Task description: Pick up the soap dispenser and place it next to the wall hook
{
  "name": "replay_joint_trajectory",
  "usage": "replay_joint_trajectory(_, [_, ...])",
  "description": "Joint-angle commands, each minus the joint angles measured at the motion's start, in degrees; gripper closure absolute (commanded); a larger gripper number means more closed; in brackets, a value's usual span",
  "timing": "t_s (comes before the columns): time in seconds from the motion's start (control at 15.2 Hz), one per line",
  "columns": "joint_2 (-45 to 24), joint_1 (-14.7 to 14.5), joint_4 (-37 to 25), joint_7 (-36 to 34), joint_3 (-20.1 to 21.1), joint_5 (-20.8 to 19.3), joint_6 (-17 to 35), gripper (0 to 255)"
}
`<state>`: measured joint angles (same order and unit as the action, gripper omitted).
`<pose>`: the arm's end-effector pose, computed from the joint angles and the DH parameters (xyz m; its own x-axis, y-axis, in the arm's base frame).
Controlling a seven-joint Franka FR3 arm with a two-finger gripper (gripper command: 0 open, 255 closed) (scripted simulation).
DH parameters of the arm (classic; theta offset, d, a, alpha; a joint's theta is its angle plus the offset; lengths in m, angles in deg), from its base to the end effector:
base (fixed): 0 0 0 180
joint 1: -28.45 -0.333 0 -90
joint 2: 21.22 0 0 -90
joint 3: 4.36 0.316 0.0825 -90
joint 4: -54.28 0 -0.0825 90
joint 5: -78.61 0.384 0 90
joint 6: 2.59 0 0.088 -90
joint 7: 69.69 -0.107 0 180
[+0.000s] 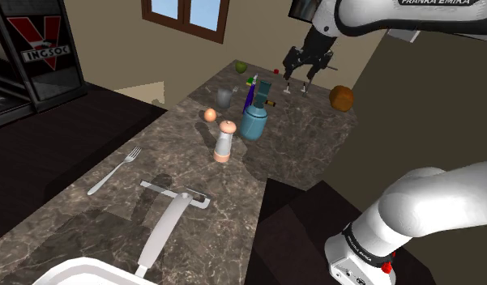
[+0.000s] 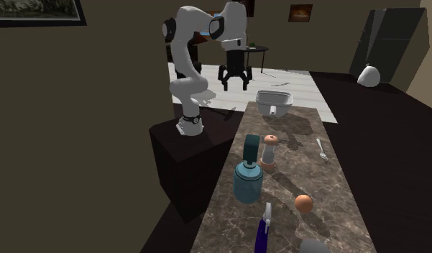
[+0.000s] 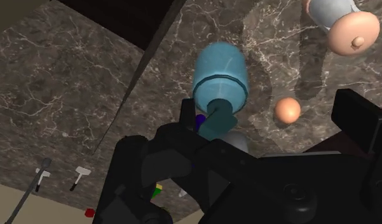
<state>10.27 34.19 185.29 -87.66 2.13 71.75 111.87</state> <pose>0.4111 0.0060 0.5820 0.9246 -0.2457 0.2910 -0.2824 -0.9550 0.0908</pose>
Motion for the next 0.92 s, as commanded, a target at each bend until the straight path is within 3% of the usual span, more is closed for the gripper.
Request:
replay_joint_trajectory(0.0, [-3.7, 1.3, -0.5, -4.8, 1.4, -0.5, 2.9, 0])
replay_joint_trajectory(0.4, [-16.2, 5.2, -5.0, -18.4, 4.5, -3.7, 9.5, 0])
replay_joint_trajectory(0.86, [-31.4, 8.0, -13.6, -34.2, 5.5, -9.5, 13.7, 0])
